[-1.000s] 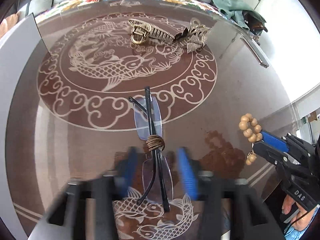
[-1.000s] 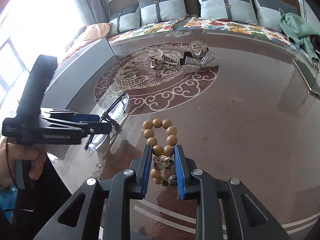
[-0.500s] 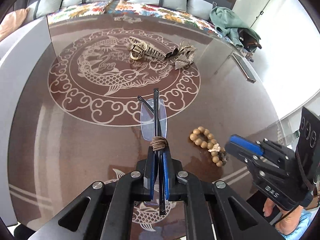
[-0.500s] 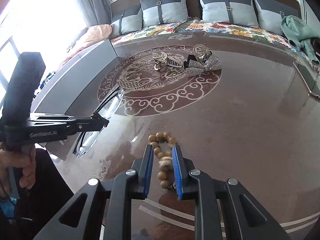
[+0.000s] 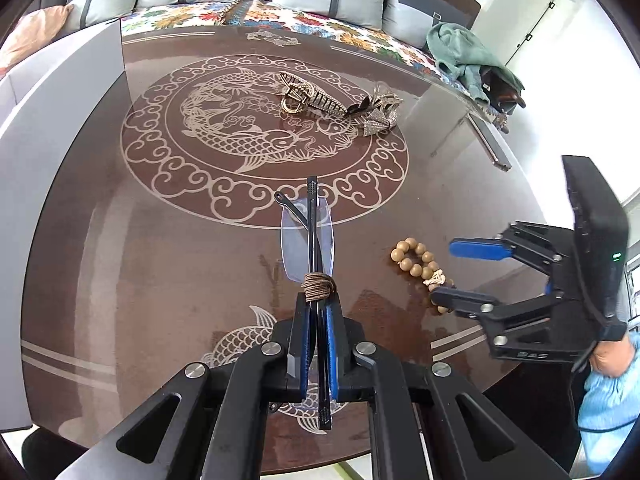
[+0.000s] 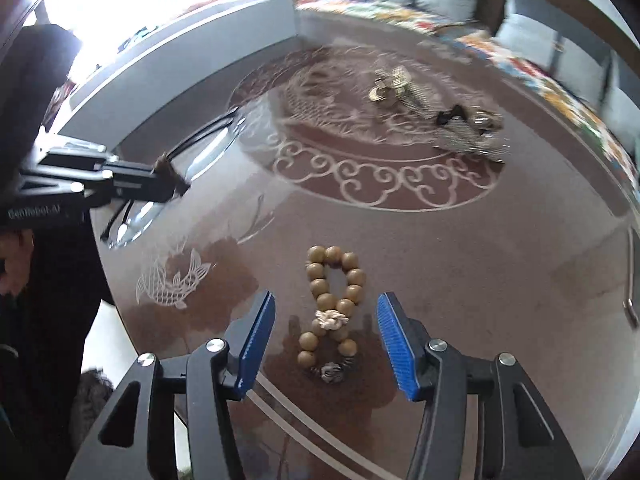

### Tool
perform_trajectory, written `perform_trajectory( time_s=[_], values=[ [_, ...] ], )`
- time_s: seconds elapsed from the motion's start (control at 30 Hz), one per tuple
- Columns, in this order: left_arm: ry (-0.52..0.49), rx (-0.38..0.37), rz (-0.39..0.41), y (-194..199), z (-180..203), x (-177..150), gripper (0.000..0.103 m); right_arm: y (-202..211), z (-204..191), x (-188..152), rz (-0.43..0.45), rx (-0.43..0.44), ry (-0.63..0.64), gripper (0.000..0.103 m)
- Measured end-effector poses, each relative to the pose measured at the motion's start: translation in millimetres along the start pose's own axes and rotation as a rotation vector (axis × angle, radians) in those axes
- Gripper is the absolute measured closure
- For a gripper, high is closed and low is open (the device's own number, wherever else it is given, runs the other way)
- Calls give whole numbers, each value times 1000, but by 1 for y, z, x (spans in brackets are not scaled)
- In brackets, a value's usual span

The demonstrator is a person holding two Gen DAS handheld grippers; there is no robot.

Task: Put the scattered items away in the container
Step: 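Carry the glasses and bead bracelet toward the cardboard box with both tools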

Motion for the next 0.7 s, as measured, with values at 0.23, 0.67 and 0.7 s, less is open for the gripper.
perform_trajectory(
  time_s=[0.23,0.67,0.7],
  values=[
    [11,-7,0,0,-6,1,96,-21,0,-12,-97,-9,-7,79],
    [8,-20,14,5,5,0,96,25,-1,3,57,-60,-119,80],
    [13,-21,12,5,4,-1,96,25,-2,5,57,-56,-131,80]
  ],
)
Point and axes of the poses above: each gripper's, at about its wrist camera, not at the fingertips, and y roughly against the way its jaws point, z to its right, x to its top, the point moved 10 cm from there along -y, roughly the way its jaws point, and after that the axes turned 4 degrees about y, right-handed, at the moved point
